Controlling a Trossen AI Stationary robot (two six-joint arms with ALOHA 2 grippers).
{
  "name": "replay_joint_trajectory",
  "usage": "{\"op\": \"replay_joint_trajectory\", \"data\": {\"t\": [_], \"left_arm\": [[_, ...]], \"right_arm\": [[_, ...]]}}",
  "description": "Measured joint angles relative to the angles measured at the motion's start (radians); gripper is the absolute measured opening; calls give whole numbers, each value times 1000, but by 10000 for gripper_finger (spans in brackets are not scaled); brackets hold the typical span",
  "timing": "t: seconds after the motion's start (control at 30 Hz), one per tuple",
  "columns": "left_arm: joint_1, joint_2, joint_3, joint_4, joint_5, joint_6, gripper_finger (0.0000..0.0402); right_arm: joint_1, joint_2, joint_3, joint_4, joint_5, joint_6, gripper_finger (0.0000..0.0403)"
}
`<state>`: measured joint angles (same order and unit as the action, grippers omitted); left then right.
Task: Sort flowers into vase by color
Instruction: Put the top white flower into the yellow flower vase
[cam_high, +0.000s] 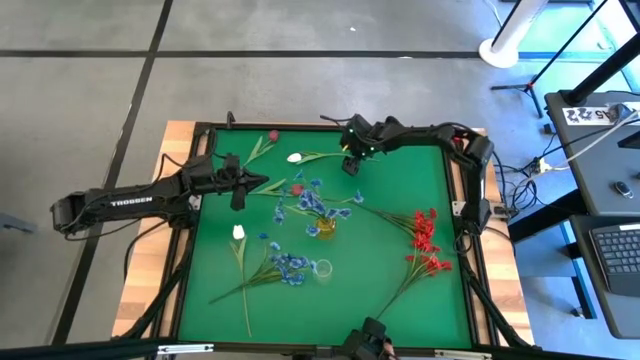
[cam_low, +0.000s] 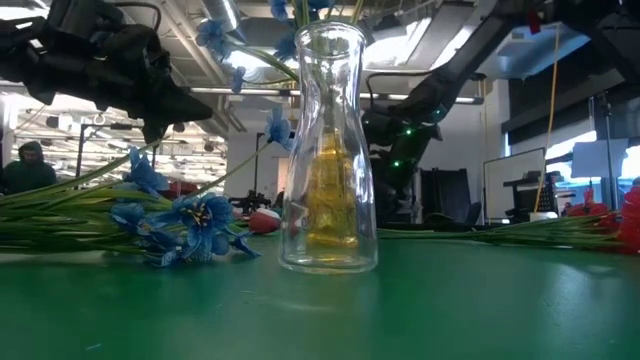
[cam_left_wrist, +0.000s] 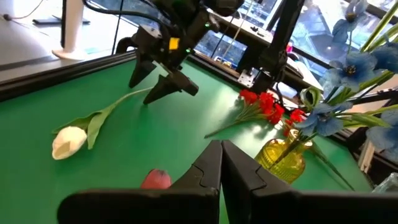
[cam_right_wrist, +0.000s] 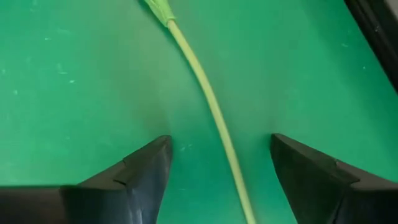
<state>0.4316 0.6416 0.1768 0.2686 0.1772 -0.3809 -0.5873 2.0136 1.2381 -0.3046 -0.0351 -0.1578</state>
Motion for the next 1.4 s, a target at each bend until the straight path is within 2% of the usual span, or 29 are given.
{"op": "replay_joint_trajectory", "data": {"t": [0.13,0.4,0.43,0.6,0.77,0.97,1.17,1.4], "left_arm": [[0,0,0,1,0,-2,0],[0,0,0,20,0,-6,0],[0,0,0,23,0,-9,0],[0,0,0,40,0,-37,0],[0,-1,0,57,0,-38,0],[-1,-1,0,151,0,-37,0],[-1,-1,0,222,2,-55,0],[-1,-1,0,255,9,-56,0]], "right_arm": [[-1,-1,0,-8,-17,5,214],[0,3,58,-173,-8,3,28],[-1,0,67,-194,-10,3,15],[-1,-44,82,-281,-9,43,13],[-2,-151,87,-281,-16,48,6],[-2,-302,85,-242,-74,56,3],[-3,-509,-35,-64,-199,82,1],[14,-724,-365,441,-385,234,1]]}}
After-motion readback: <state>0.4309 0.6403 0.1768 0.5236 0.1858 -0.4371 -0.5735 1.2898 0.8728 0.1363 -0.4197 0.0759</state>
